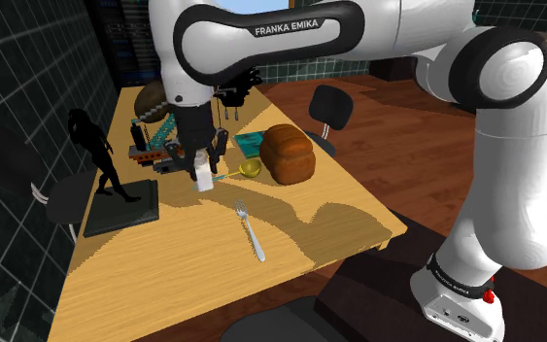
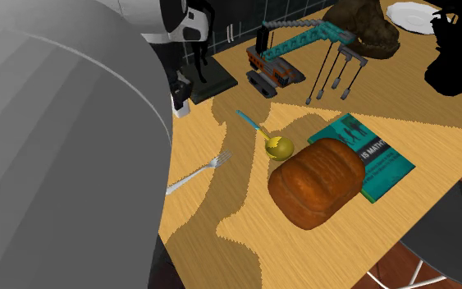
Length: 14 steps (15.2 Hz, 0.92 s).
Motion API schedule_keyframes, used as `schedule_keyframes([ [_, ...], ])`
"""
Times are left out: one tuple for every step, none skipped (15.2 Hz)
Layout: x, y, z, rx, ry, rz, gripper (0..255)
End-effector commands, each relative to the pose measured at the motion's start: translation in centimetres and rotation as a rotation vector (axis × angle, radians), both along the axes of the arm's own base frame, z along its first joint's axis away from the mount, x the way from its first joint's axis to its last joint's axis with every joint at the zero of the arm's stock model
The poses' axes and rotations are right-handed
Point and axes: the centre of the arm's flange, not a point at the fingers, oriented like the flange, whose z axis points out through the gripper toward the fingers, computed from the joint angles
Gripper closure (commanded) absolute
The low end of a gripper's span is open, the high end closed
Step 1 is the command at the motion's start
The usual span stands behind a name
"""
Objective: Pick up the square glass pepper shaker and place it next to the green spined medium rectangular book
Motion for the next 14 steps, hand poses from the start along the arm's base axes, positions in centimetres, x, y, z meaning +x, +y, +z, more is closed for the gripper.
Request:
schedule_keyframes([
  [0.3, -2.3, 0.0, 0.0, 0.0, 0.0, 255],
  [0.6, -3.6, 0.0, 0.0, 0.0, 0.0, 255],
  [0.9, -4.9, 0.0, 0.0, 0.0, 0.0, 255],
  [1.1, -6.1, 0.1, 0.0, 0.0, 0.0, 255],
  [1.4, -7.4, 0.1, 0.0, 0.0, 0.0, 255],
  [1.7, -8.7, 0.1, 0.0, 0.0, 0.0, 255],
  [1.9, -10.0, 0.1, 0.0, 0.0, 0.0, 255],
  [2.2, -11.3, 0.1, 0.0, 0.0, 0.0, 255],
  [2.5, -12.6, 0.1, 0.0, 0.0, 0.0, 255],
  [2.7, -13.9, 0.1, 0.0, 0.0, 0.0, 255],
  [3.0, -15.2, 0.1, 0.0, 0.0, 0.0, 255],
  [3.3, -16.5, 0.1, 0.0, 0.0, 0.0, 255],
  [3.5, -17.8, 0.1, 0.0, 0.0, 0.0, 255],
  [3.8, -19.1, 0.1, 0.0, 0.0, 0.0, 255],
])
